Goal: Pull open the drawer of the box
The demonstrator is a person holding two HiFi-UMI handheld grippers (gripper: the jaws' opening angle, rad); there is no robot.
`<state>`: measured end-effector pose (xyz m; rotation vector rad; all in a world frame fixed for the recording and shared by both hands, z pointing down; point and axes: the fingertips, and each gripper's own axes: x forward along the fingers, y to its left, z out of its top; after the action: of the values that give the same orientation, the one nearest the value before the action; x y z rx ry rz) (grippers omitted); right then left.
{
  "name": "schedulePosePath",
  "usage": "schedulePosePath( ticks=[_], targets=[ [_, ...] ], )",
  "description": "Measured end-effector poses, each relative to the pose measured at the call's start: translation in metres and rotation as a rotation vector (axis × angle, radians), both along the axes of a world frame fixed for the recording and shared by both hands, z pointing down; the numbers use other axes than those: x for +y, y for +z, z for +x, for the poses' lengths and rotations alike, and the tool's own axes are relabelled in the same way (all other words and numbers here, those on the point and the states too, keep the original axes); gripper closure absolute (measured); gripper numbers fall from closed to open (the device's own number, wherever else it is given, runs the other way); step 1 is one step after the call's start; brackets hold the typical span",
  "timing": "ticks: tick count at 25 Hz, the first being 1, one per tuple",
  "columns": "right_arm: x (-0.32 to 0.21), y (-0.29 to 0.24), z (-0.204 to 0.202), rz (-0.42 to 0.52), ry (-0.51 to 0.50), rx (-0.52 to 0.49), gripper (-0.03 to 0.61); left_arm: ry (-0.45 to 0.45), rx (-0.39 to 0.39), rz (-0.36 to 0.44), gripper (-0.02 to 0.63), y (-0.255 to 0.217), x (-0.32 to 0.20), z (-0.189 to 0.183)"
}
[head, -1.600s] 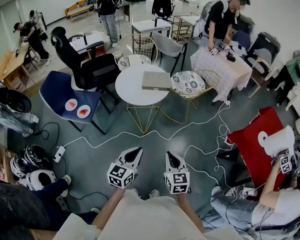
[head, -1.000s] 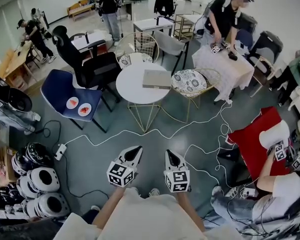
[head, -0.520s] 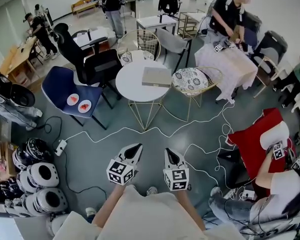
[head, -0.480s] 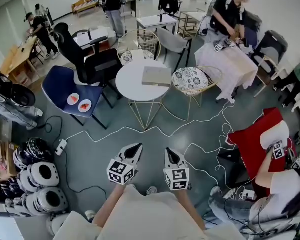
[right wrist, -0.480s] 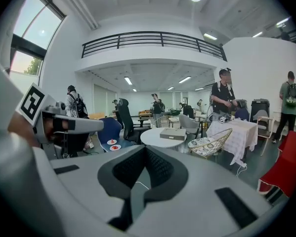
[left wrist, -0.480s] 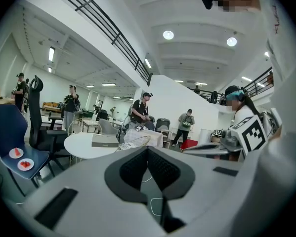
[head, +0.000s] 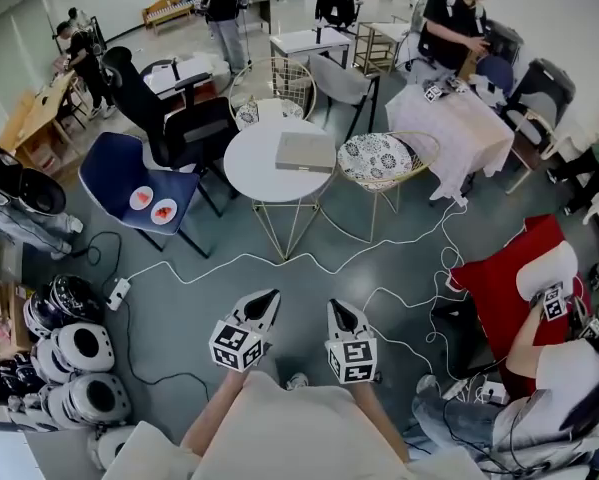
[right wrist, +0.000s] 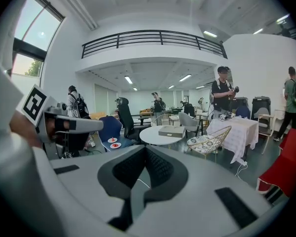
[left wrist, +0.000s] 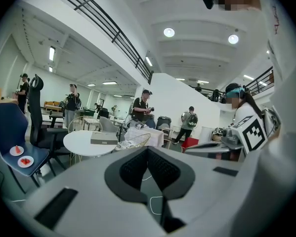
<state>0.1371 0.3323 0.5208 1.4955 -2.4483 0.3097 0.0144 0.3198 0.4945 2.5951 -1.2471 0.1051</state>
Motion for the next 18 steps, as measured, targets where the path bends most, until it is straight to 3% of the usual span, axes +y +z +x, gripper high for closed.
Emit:
schedulePosePath(
  ticks=[18],
  targets=[
    [-0.049,-0.003,0.015,0.02,0.002,0.01,0.563,-0.032,-0.001,0.013,0.602,0.003,-0.053,-0.013]
  ],
)
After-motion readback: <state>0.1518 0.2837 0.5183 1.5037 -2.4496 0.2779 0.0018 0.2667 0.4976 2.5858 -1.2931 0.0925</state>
